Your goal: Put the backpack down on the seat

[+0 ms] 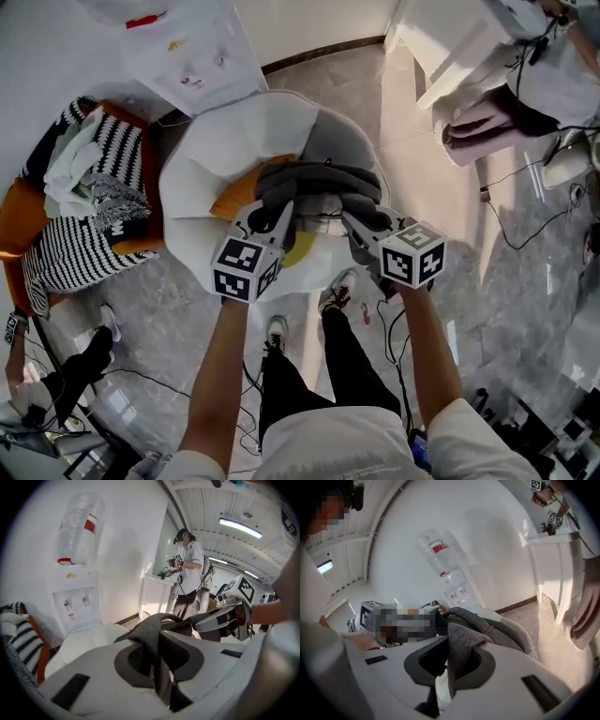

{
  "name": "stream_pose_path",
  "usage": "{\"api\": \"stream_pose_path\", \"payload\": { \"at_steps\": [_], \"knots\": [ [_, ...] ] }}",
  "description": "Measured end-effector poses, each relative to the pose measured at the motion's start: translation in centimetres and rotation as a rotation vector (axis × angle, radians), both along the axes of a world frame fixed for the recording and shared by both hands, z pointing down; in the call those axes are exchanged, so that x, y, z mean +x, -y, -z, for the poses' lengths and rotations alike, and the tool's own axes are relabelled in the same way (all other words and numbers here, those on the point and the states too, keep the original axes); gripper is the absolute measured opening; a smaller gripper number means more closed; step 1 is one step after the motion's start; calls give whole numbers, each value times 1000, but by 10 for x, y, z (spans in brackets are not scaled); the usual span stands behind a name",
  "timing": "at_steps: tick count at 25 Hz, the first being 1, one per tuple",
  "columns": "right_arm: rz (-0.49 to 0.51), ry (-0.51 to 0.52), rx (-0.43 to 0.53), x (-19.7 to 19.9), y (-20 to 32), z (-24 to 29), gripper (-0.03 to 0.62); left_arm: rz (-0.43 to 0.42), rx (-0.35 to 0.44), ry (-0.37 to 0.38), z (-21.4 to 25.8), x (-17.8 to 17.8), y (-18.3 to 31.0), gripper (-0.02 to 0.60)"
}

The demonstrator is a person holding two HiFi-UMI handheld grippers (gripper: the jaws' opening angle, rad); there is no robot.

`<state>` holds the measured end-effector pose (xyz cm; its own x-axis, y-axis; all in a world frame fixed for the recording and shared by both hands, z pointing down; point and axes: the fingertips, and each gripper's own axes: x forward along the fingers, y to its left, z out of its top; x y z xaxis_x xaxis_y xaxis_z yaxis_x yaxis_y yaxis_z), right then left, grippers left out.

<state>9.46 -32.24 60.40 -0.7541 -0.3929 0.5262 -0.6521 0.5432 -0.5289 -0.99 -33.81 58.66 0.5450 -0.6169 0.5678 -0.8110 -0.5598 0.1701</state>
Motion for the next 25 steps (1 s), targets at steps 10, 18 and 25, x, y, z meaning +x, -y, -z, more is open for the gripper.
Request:
{"api": "stream_pose_path", "payload": {
  "at_steps": [10, 18, 25],
  "knots": [
    [8, 9, -60, 3, 9, -44, 34, 16, -54, -18, -37, 4, 14, 52],
    [7, -21, -67, 3, 16, -69, 34, 10, -84, -19, -64, 2, 26, 52],
    [-9, -36, -63, 10, 27, -84, 34, -11, -99, -26, -77, 10, 39, 52]
  ]
}}
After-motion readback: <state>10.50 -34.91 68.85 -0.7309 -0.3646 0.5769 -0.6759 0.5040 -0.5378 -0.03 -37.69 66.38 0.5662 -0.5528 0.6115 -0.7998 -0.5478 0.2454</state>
